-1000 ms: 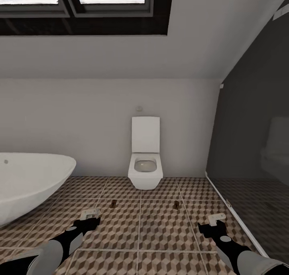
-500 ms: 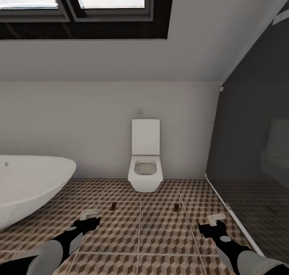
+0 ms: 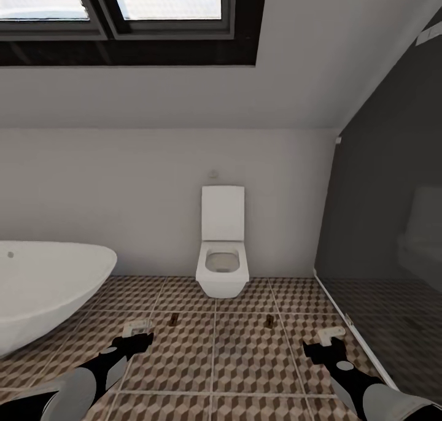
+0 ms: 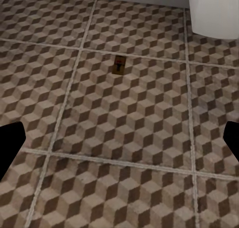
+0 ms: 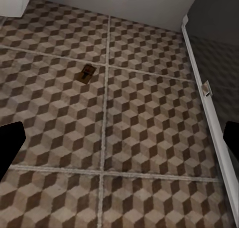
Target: Take the four mousetraps from the cabinet in the bathroom and place them on the bathroom floor. Make sure all four end up on the same floor surface, and ensure that at least two of them are either under or directly next to the same bathroom sink.
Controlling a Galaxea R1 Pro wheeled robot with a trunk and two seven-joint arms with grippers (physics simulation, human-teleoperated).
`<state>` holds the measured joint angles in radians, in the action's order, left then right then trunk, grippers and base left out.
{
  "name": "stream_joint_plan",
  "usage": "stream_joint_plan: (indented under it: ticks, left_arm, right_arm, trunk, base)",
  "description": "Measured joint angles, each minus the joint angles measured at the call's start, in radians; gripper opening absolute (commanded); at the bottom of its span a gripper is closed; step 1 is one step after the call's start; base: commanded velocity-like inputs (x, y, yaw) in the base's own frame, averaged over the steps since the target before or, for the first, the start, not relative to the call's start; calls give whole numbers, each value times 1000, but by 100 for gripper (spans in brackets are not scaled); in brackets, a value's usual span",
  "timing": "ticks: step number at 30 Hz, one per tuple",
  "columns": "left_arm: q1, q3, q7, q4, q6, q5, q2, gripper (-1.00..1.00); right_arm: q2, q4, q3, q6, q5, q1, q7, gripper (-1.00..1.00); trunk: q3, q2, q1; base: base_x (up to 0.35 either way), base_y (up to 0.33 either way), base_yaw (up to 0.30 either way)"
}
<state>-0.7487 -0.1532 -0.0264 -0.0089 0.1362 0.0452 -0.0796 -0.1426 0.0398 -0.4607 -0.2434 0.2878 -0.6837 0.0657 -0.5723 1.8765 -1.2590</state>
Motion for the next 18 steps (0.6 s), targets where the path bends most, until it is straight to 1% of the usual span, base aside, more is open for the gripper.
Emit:
stream_joint_plan:
  ticks: [18]
  left_arm:
    - [0, 0, 0, 0, 0, -1, 0, 100]
  right_arm:
    - [0, 0, 0, 0, 0, 0, -1, 100]
  trunk:
    - [56, -126, 69]
  base:
    - [0, 0, 0]
